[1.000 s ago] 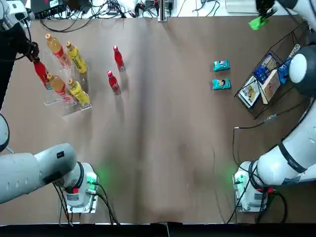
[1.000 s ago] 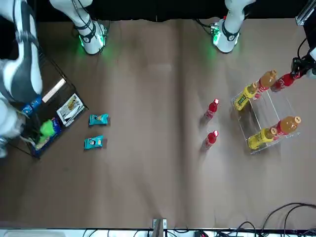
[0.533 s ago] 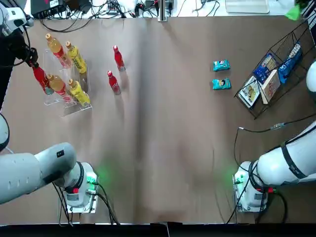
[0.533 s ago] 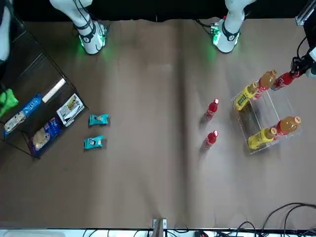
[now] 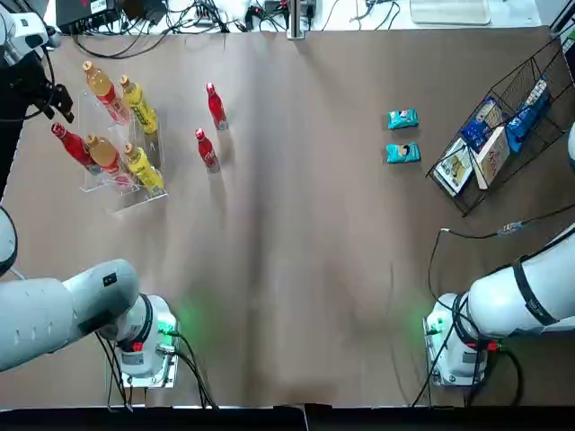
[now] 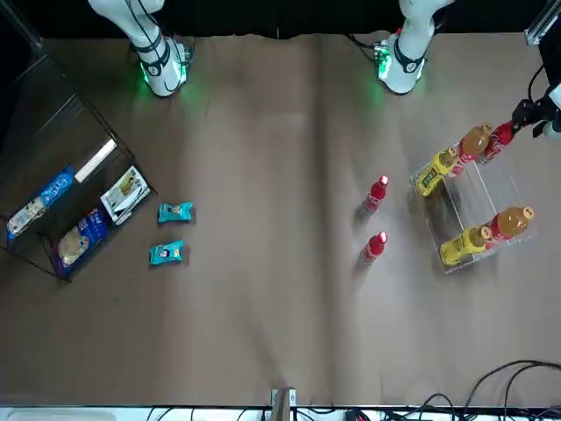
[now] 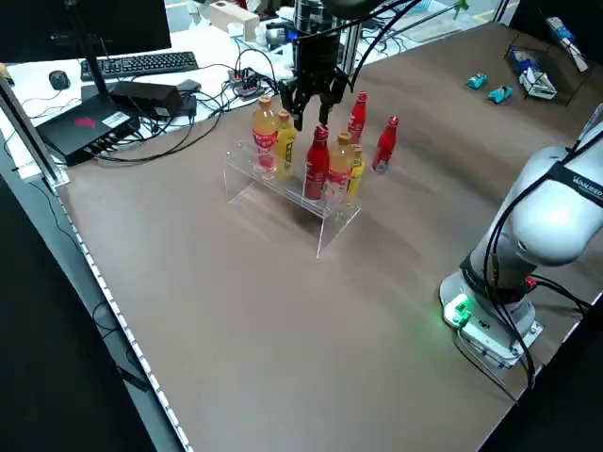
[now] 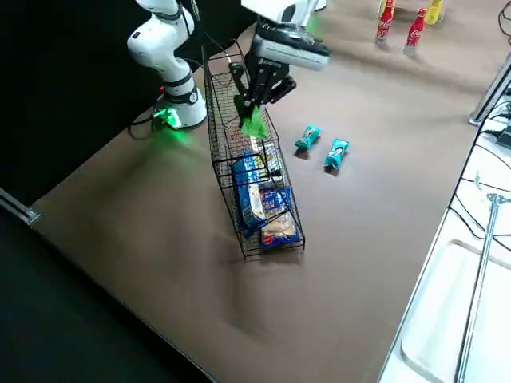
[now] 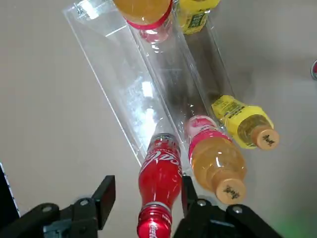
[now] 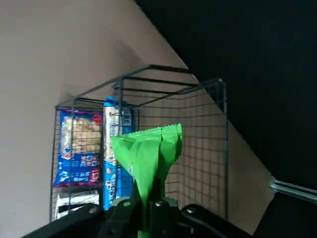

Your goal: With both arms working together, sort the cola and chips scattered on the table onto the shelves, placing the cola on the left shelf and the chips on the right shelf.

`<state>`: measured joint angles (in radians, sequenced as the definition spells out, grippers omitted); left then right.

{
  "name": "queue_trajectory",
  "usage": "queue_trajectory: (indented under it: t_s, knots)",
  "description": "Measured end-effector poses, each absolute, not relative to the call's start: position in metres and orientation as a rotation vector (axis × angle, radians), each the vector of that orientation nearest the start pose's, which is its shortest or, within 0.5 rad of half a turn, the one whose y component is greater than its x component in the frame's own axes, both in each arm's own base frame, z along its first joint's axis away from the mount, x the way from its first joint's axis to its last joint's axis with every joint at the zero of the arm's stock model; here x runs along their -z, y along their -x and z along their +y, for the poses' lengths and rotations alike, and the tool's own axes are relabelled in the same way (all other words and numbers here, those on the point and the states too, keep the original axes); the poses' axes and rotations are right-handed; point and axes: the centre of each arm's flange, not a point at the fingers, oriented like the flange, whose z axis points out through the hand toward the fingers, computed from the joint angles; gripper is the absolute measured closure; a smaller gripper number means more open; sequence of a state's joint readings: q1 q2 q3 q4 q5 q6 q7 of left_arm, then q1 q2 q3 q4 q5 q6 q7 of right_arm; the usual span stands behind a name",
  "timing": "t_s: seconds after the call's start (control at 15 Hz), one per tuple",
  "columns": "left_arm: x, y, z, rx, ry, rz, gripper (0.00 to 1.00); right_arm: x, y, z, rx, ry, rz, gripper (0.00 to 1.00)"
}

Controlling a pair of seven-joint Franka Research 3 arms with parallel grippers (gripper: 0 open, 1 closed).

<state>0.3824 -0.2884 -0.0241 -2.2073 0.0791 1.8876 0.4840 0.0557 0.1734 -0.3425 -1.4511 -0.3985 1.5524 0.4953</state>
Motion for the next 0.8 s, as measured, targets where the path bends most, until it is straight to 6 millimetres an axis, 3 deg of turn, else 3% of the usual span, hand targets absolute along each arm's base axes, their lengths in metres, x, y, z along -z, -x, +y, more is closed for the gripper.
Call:
queue_trajectory:
  t_s: [0.07,0.2,0.33,0.4,0.53,0.67,0.8]
  knots:
    - [-0.497,-0.433,0.167,-0.091,3.068,0.234,0.37,-0.595,-0.569,-0.200,-0.030,3.337,1.361,0.93]
    - [-0.506,-0.439,0.162,-0.055,3.056,0.250,0.22,-0.594,-0.568,-0.211,-0.014,3.335,1.362,0.93]
    - [-0.529,-0.453,0.153,0.013,3.035,0.277,0.04,-0.590,-0.571,-0.216,0.005,3.341,1.351,0.81]
    - [-0.556,-0.474,0.138,0.087,3.017,0.267,0.00,-0.583,-0.576,-0.216,0.012,3.350,1.338,0.72]
    - [-0.576,-0.497,0.116,0.118,3.014,0.263,0.00,-0.579,-0.578,-0.216,0.007,3.354,1.335,0.72]
    - [-0.580,-0.521,0.080,0.130,3.031,0.252,0.00,-0.579,-0.579,-0.214,0.005,3.357,1.329,0.72]
    - [-0.564,-0.542,0.023,0.112,3.086,0.228,0.00,-0.579,-0.580,-0.208,-0.006,3.362,1.313,0.73]
